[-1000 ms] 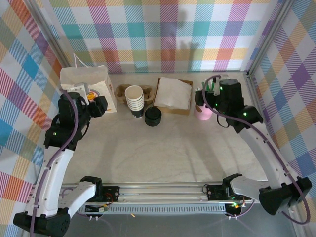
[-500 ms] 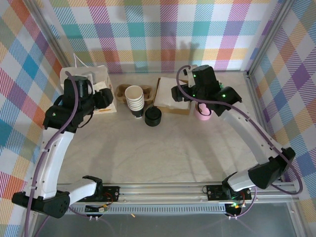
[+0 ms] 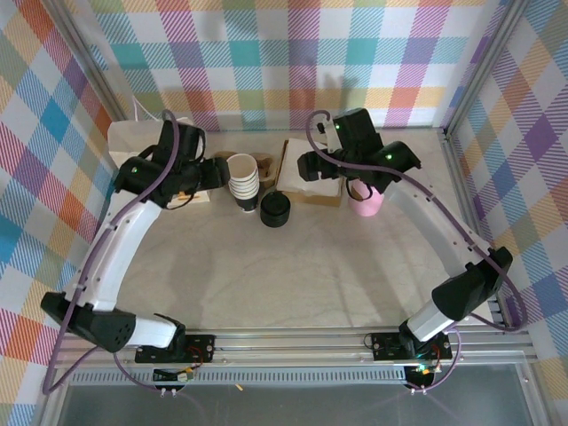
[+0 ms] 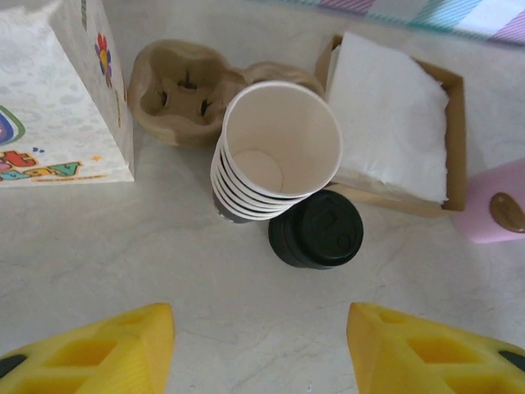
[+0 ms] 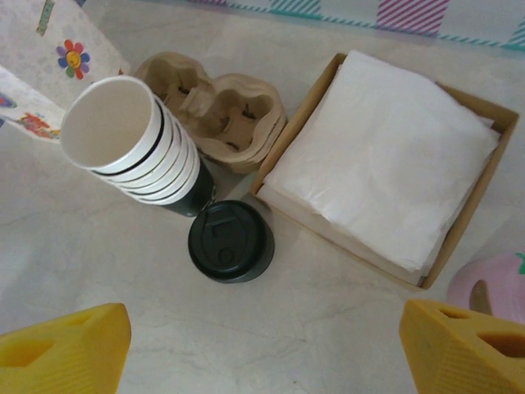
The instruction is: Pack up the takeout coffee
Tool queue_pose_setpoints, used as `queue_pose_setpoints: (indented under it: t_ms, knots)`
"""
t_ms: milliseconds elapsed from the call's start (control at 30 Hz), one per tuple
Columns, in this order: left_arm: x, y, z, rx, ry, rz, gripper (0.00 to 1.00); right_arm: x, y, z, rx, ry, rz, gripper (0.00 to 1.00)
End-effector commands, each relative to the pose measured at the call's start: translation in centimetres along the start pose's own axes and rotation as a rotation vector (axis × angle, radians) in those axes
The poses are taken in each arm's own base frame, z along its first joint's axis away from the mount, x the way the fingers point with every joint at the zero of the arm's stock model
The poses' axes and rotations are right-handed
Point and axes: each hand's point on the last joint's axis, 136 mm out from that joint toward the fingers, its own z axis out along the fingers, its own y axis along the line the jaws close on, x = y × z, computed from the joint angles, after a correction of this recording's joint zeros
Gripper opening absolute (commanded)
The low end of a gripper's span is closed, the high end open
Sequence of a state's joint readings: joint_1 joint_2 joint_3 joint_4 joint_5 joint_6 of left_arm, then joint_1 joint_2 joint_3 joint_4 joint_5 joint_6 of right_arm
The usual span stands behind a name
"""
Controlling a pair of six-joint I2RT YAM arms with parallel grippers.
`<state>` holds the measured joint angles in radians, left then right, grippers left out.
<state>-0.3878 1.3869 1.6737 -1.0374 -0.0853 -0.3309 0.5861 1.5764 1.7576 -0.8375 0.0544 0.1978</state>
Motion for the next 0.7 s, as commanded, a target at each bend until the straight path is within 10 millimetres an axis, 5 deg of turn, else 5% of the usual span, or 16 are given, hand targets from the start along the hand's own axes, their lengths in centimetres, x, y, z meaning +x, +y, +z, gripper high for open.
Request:
queue_pose_setpoints:
  t_ms: [0,233,667]
  knots:
    - [0.2,-0.6,1.0,-0.015,0.063,-0.042,0.55,0.7,1.5,0.0,-0.073,0.059,0.017,0.82]
    - [-1.9,-0.7,3.8,-0.082,0.056,-0.086,0.49,1.1,2.0,1.1,-0.097,0.107,0.056,0.75]
    - [-2.7,0.1,8.9,-0.173,0.134,-0.125,0.39,0.9,2.9,2.1,-0.148,0.126,0.043,0.66]
